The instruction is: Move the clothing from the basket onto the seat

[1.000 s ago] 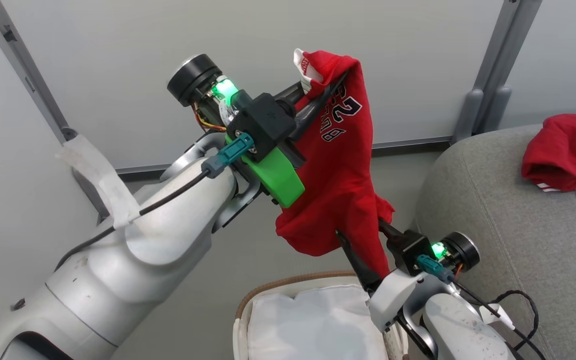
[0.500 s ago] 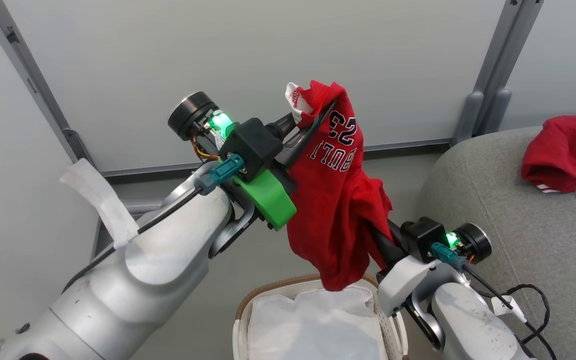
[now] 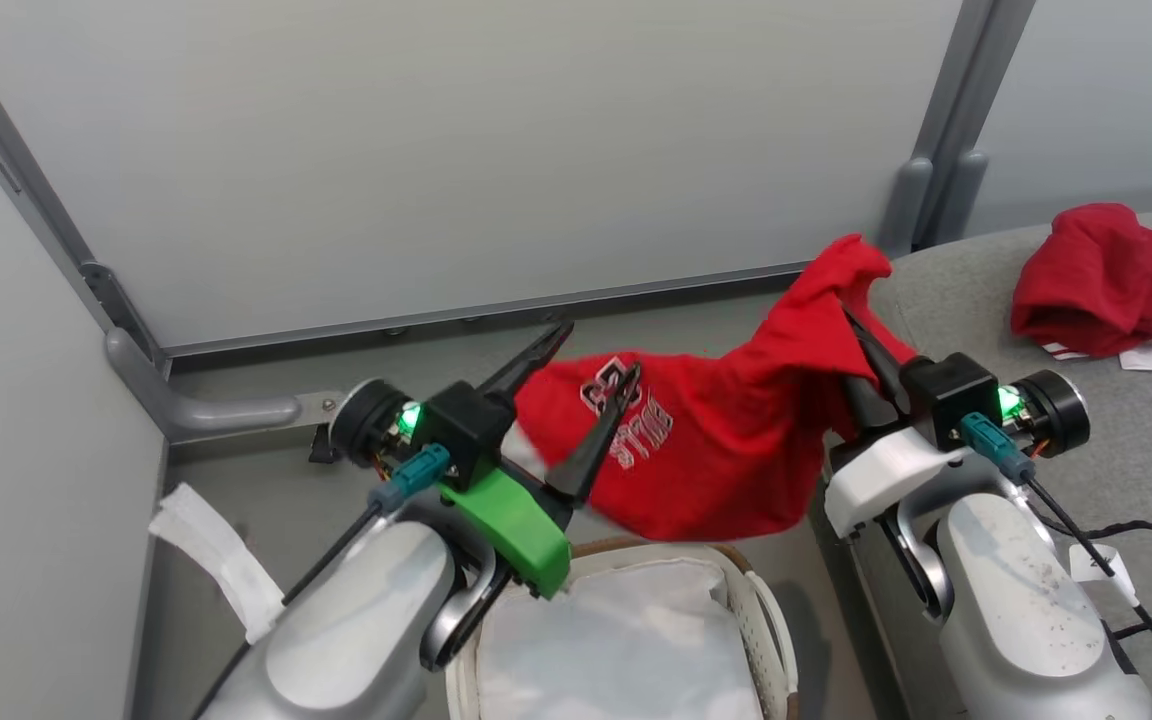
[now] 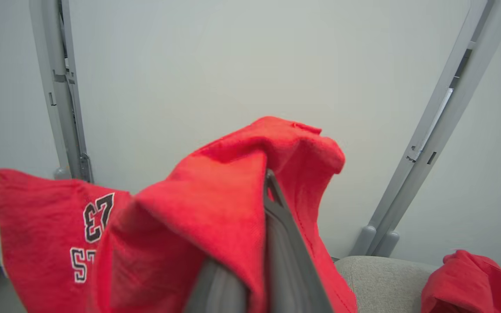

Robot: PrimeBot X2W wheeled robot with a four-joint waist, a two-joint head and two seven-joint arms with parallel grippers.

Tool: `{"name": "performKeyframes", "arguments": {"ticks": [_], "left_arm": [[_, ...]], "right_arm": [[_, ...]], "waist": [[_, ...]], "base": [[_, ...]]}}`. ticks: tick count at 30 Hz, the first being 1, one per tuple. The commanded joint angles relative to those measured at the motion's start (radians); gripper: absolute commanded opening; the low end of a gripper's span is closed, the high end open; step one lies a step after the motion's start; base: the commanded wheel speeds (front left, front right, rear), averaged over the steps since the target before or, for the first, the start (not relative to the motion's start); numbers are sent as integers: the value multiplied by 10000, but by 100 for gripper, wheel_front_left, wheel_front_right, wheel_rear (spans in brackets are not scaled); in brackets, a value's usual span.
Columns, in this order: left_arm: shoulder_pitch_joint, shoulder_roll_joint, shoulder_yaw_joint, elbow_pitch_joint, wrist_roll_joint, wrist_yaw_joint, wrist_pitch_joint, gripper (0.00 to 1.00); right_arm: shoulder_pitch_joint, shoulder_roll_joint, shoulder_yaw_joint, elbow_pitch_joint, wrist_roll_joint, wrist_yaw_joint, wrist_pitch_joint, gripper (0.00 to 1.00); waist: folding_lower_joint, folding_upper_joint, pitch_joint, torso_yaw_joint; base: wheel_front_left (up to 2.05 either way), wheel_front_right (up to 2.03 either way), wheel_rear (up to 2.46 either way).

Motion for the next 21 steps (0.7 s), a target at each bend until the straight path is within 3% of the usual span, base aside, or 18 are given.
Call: {"name": "performKeyframes", "arguments": {"ticks": [1, 11, 21], "left_arm": [[338, -98, 153, 3, 136, 16, -4, 100], [2108, -819, 952, 174, 857, -91, -4, 100], [2648, -1189, 1476, 142, 1492, -158, -6, 100]], "right_arm": [[-60, -37, -129, -107, -114, -14, -20, 0], [295, -37, -901, -528, -576, -14, -21, 0], [330, -213, -1589, -739, -795, -14, -20, 0]], "waist": [[0, 0, 40, -109], [0, 0, 160, -631], [0, 0, 454, -1539]], "base": [[0, 0, 0], [0, 0, 0], [0, 0, 0]]}}
